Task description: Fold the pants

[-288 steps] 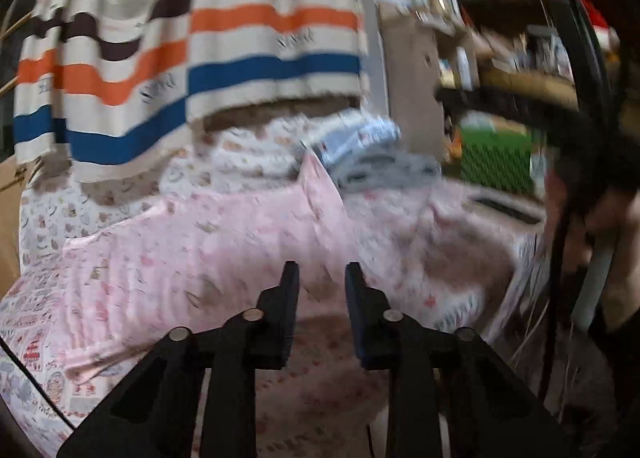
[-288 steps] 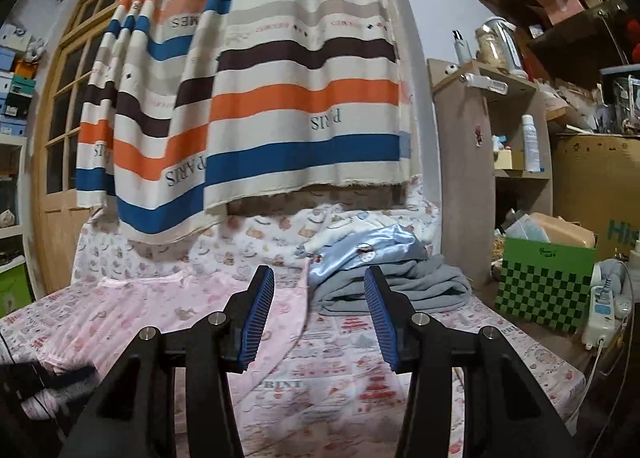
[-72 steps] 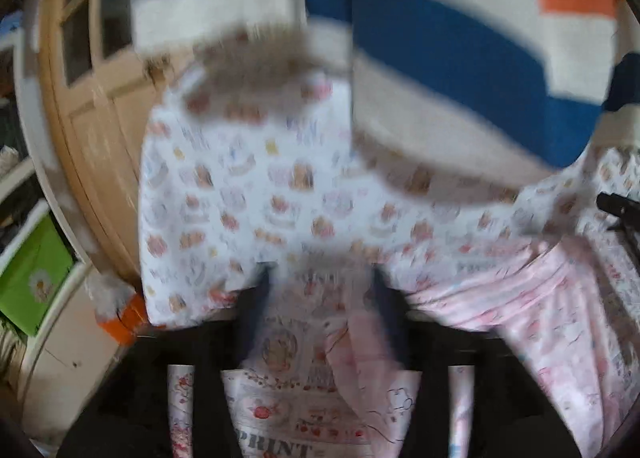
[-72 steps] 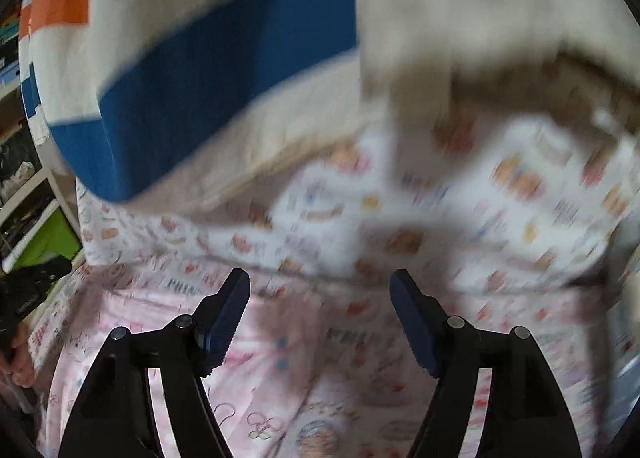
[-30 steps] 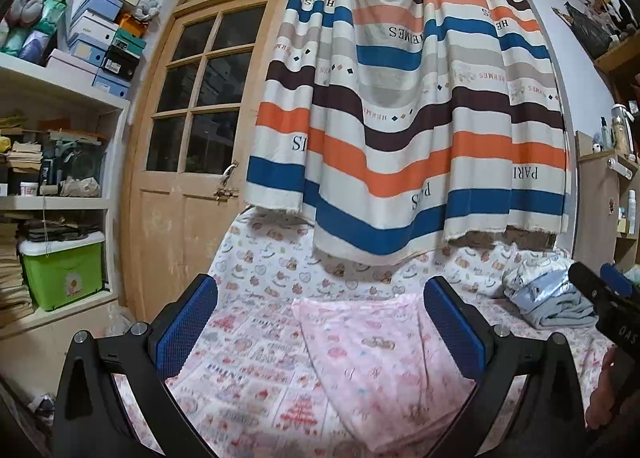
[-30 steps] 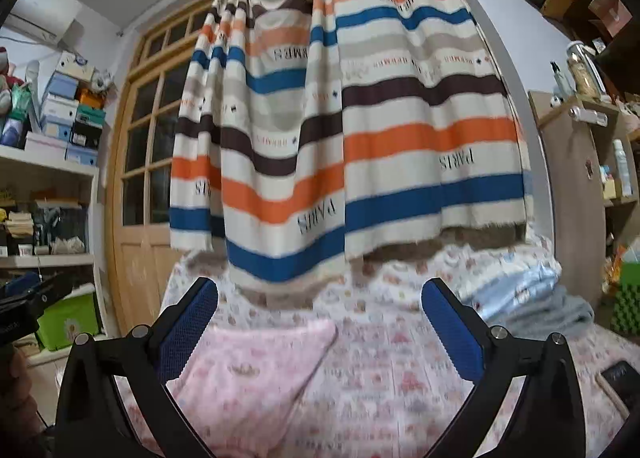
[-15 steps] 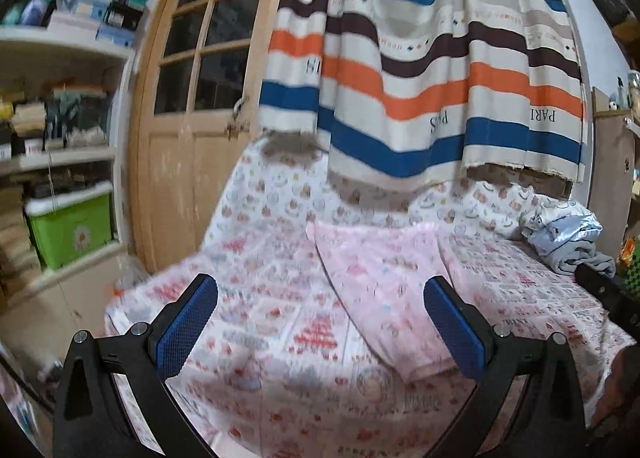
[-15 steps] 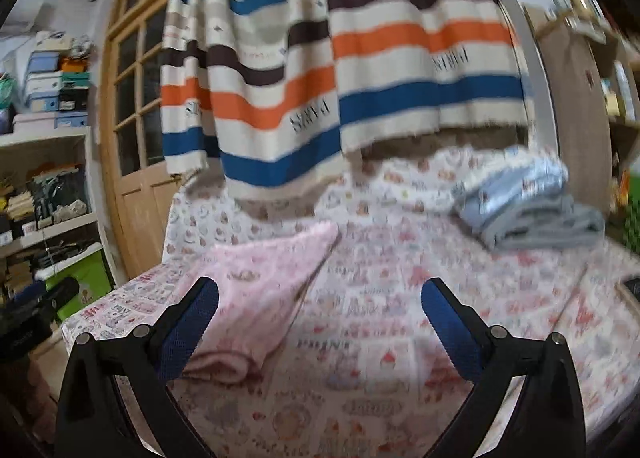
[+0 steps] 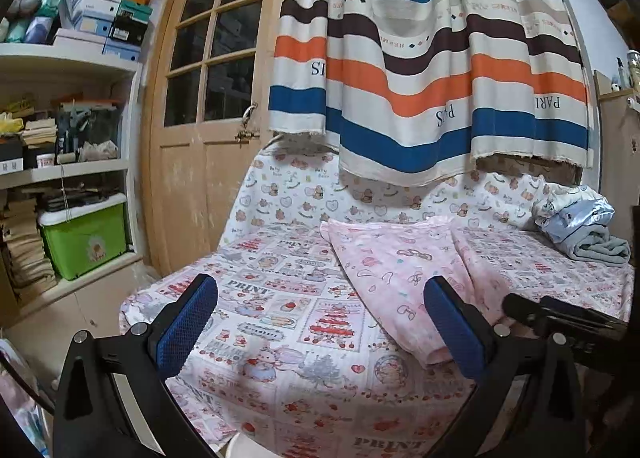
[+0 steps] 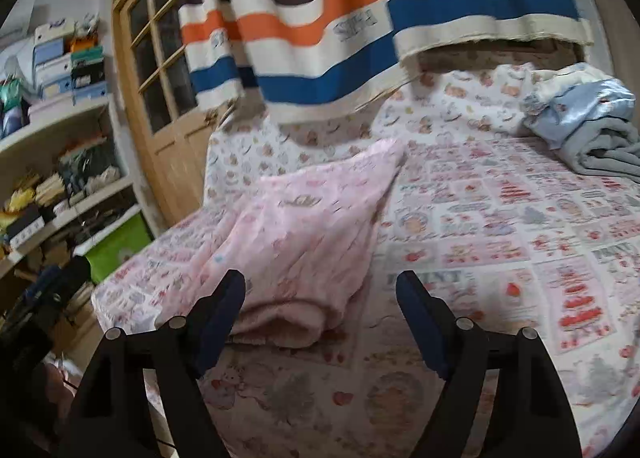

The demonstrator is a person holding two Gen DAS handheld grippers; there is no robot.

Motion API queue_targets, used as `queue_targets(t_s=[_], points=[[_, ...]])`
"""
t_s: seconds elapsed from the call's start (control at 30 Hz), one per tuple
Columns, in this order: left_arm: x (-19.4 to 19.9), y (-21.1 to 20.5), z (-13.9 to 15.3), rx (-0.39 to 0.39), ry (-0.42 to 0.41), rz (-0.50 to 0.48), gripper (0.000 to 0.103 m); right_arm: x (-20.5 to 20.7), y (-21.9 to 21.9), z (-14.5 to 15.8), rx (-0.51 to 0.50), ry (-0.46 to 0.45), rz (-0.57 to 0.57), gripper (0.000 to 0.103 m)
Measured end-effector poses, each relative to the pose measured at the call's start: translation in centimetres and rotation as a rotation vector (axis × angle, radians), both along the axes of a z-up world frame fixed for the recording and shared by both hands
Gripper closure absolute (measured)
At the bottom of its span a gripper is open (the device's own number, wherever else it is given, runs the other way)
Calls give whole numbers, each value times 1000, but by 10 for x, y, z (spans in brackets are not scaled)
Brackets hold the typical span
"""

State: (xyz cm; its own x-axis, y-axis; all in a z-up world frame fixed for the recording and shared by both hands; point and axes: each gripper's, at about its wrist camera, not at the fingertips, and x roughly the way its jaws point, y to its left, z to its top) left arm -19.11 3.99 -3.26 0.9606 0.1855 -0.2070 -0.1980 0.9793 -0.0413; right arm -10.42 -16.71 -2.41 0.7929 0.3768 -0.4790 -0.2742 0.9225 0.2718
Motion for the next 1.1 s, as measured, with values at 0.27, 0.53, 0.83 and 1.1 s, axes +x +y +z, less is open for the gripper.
queue_targets(t_s=[0.27, 0.53, 0.83, 1.1], points=[[3, 0, -8, 9, 29, -8, 1, 15, 16, -13, -26, 36, 16, 38], [23, 0, -21, -192, 144, -240, 9, 14, 3, -14, 14, 66, 17, 80], [73, -1, -39, -393, 317, -334, 63, 22, -17, -18, 151, 119, 66, 85], [78, -11, -46, -436, 362, -373, 86, 17, -19, -20, 164, 101, 75, 85]])
